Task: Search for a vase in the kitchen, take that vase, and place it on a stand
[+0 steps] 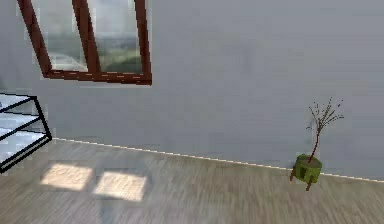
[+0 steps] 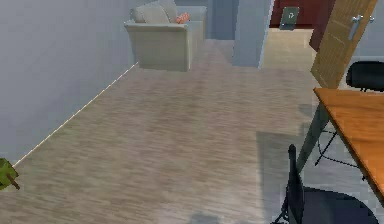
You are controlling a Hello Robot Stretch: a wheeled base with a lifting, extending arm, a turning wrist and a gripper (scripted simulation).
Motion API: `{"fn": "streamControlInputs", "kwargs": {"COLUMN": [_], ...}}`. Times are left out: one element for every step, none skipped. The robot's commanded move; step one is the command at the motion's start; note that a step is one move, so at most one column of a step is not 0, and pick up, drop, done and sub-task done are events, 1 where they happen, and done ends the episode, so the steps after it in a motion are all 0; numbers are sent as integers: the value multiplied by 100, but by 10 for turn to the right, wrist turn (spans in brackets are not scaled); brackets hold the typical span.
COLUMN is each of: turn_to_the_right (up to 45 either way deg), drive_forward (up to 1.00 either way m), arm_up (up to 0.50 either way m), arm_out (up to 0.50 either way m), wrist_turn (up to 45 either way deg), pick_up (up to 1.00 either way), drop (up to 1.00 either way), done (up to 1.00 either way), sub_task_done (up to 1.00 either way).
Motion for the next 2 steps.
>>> {"fn": "streamControlInputs", "kwargs": {"turn_to_the_right": [0, -450], "drive_forward": [5, 0], "arm_up": [0, 0], "arm_out": [0, 0], "wrist_turn": [0, 0], "pick_up": [0, 0], "drop": [0, 0], "done": [0, 0], "sub_task_done": [0, 0]}}
